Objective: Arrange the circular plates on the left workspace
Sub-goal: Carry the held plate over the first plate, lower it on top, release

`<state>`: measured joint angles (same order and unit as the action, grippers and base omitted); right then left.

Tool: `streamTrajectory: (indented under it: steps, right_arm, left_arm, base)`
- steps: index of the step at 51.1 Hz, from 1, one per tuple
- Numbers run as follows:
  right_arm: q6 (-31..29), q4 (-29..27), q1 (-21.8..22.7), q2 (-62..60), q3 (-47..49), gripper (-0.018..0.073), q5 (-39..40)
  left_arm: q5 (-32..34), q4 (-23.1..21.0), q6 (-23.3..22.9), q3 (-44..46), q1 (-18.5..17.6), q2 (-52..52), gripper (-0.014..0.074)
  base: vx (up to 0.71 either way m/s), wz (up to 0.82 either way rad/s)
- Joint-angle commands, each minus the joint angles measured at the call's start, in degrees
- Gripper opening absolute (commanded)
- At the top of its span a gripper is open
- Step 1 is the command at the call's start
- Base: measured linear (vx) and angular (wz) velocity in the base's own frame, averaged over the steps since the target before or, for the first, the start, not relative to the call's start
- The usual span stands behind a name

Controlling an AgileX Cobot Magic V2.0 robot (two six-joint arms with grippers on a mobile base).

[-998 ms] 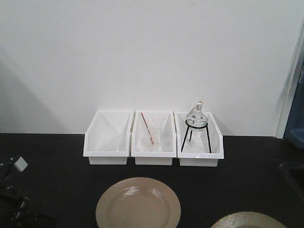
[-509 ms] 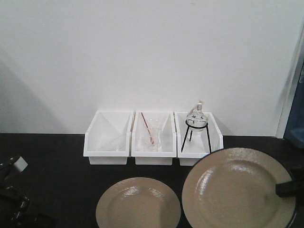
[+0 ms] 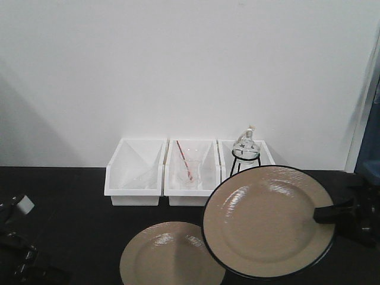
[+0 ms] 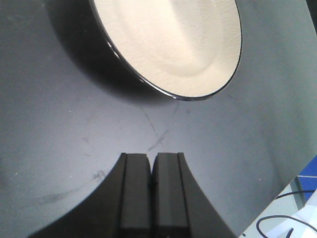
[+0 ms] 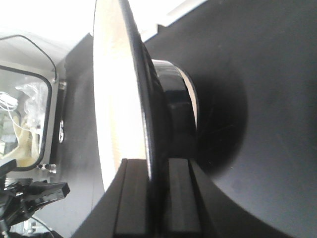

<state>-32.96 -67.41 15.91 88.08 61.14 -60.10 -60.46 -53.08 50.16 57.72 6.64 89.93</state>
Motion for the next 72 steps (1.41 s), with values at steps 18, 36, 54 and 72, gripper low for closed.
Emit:
streamTrajectory:
  steps: [18,36,54,72]
  right_arm:
    - [-6.56,-21.55,-15.65,10.96,2.15,-0.0004,8.47]
    - [-18.04,-34.70,-22.37,21.09,2.15,-0.0004,10.12]
    - [-25.73,-34.99,-23.39,23.19,2.25,0.0035,12.35]
    - [-46.41,-34.99,-23.32,23.19,2.25,0.0398,13.51]
  left_arm:
    - [-0.24,-3.46,0.17,1.18,-0.13,-2.44,-0.0006]
    - [0.06,-3.46,0.17,1.18,-0.13,-2.44,-0.0006]
    - [1.05,-2.99,0.17,1.18,-0.13,-2.44,-0.0006]
    - [1.07,-2.94,0.17,1.18,-0.13,-2.44,-0.0004]
  base:
    - [0.00,0.00]
    - [0.00,0.00]
    - [0.00,0.00]
    - [0.00,0.00]
